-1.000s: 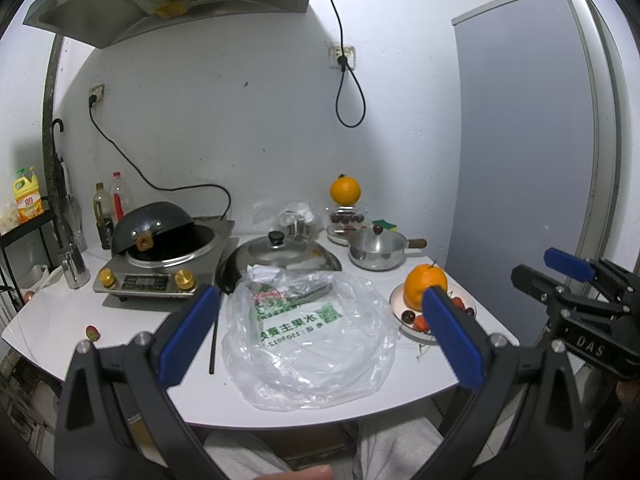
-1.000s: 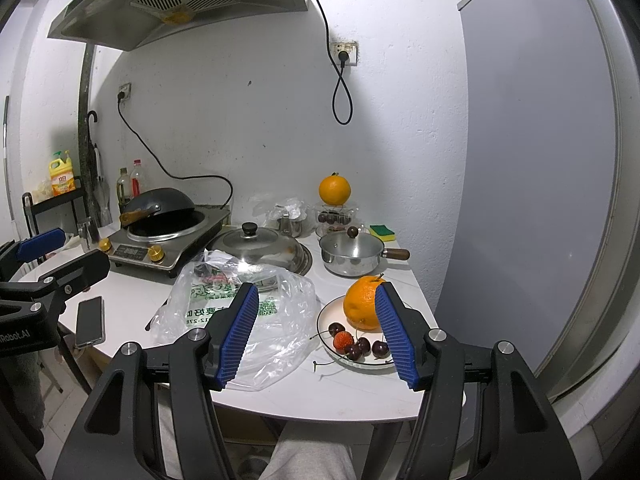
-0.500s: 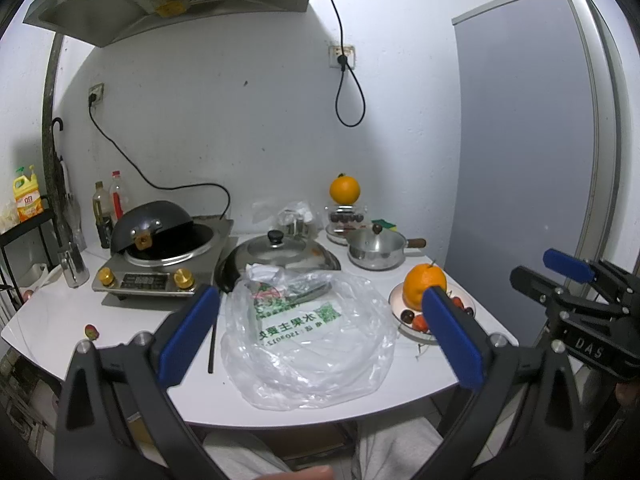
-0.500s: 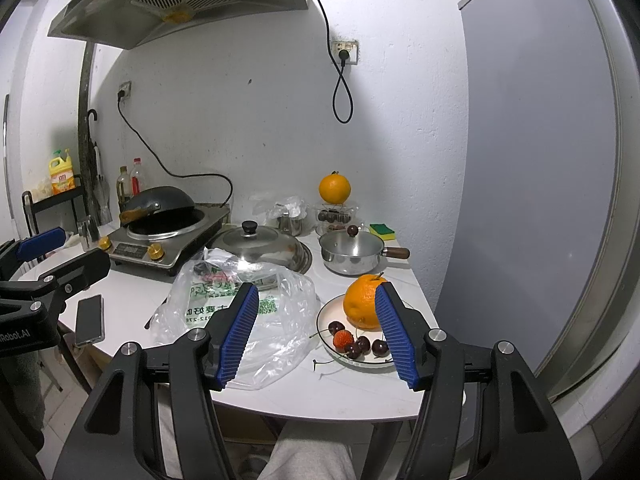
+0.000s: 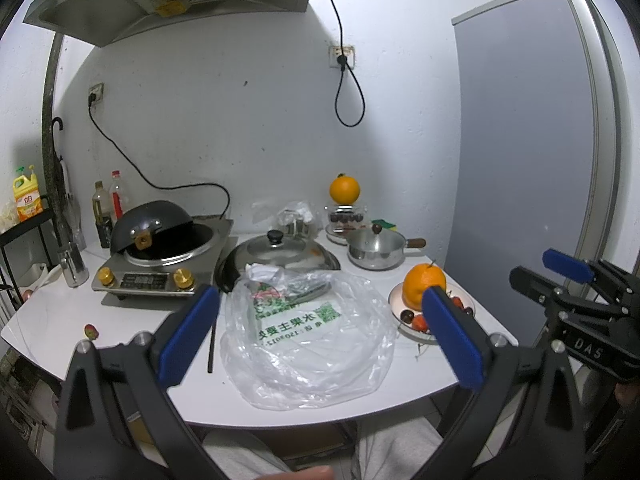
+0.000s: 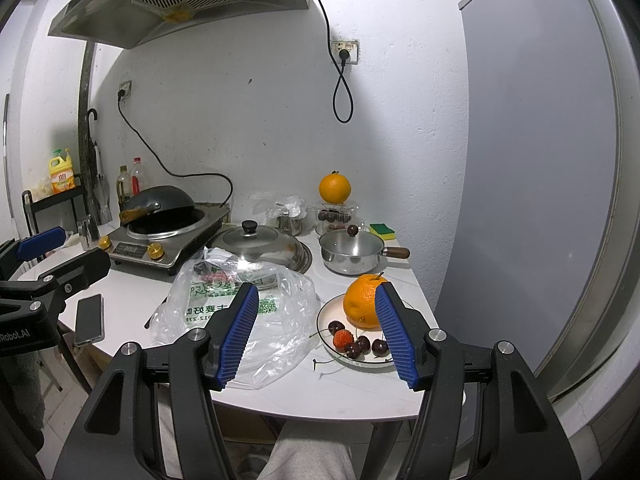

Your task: Organize fruits

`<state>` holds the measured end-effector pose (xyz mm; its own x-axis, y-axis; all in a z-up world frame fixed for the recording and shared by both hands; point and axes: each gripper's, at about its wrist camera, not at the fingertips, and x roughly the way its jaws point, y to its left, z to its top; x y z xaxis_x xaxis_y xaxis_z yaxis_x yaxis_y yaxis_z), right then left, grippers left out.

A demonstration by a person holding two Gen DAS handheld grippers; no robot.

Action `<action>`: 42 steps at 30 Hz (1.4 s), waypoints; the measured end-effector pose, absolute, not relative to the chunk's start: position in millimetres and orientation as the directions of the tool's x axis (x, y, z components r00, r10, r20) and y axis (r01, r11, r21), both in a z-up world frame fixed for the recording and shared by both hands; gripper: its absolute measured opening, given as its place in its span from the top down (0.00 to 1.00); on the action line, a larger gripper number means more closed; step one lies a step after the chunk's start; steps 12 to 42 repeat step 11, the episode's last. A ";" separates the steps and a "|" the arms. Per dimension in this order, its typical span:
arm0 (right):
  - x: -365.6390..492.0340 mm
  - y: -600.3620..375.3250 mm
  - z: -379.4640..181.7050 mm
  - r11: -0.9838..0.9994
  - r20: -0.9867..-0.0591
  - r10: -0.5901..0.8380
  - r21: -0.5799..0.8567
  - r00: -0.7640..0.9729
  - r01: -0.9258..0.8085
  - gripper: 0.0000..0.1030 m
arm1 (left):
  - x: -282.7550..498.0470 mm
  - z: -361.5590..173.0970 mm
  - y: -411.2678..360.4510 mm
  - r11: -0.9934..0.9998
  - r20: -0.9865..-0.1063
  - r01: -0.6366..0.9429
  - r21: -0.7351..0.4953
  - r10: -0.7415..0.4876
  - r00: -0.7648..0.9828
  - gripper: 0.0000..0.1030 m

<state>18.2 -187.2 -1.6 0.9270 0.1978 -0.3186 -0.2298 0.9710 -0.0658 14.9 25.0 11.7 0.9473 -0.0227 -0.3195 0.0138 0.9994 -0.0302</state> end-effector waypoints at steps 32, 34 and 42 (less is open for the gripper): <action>18.8 -188.3 -7.6 0.971 -0.321 0.196 -0.067 0.927 -0.228 0.38 | 15.9 8.1 20.8 0.999 -0.316 0.020 -0.035 -0.030 0.948 0.01; 18.8 -188.3 -7.6 0.971 -0.321 0.196 -0.067 0.927 -0.228 0.38 | 15.9 8.1 20.8 0.999 -0.316 0.020 -0.035 -0.030 0.948 0.01; 18.8 -188.3 -7.6 0.971 -0.321 0.196 -0.067 0.927 -0.228 0.38 | 15.9 8.1 20.8 0.999 -0.316 0.020 -0.035 -0.030 0.948 0.01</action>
